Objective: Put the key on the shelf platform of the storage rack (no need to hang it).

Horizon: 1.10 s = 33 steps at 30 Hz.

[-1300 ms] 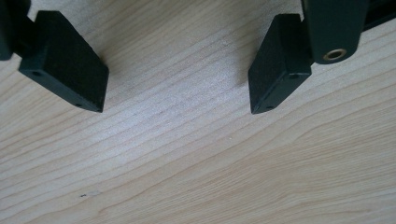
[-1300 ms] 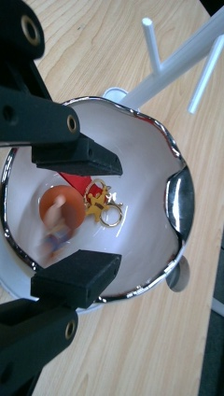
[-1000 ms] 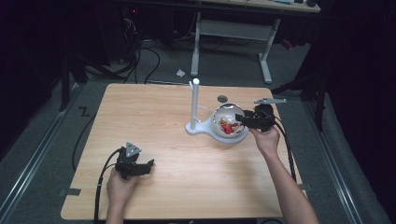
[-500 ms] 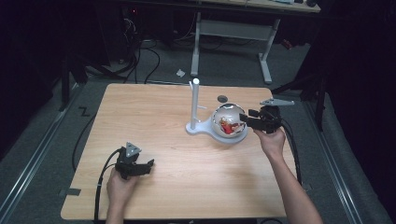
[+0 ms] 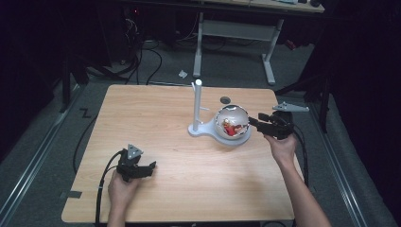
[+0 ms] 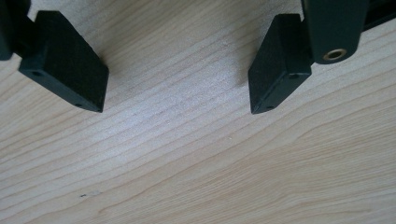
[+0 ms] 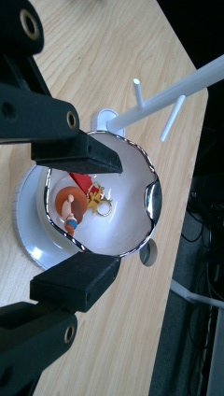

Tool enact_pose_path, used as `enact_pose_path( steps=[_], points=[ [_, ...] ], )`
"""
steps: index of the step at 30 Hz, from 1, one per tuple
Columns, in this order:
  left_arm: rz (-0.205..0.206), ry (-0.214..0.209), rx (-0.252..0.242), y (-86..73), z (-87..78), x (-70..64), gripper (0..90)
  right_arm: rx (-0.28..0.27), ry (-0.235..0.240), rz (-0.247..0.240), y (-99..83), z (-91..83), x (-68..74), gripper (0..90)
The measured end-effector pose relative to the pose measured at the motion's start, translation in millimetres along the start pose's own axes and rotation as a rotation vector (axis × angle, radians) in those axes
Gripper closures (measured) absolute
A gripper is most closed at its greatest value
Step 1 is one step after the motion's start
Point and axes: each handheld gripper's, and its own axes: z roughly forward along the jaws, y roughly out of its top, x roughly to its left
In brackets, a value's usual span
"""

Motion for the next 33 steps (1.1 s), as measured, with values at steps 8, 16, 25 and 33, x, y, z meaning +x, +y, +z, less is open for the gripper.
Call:
enact_pose_path(
  steps=[8, 16, 25, 33],
  points=[
    [0.0, 0.0, 0.0, 0.0, 0.0, 0.0, 20.5, 0.001, 0.02, -0.012, -1.4, -11.5, 4.2, 49.0],
    [0.0, 0.0, 0.0, 0.0, 0.0, 0.0, 20.5, 0.003, 0.036, -0.022, -3.9, -21.6, 10.2, 49.0],
    [0.0, 0.0, 0.001, 0.1, -0.1, 0.0, 20.5, -0.023, 0.065, -0.023, -6.0, -34.2, 16.3, 49.7],
    [0.0, 0.0, 0.0, 0.0, 0.0, 0.0, 20.5, -0.044, 0.076, -0.025, -11.5, -49.7, 20.2, 50.1]
  ],
)
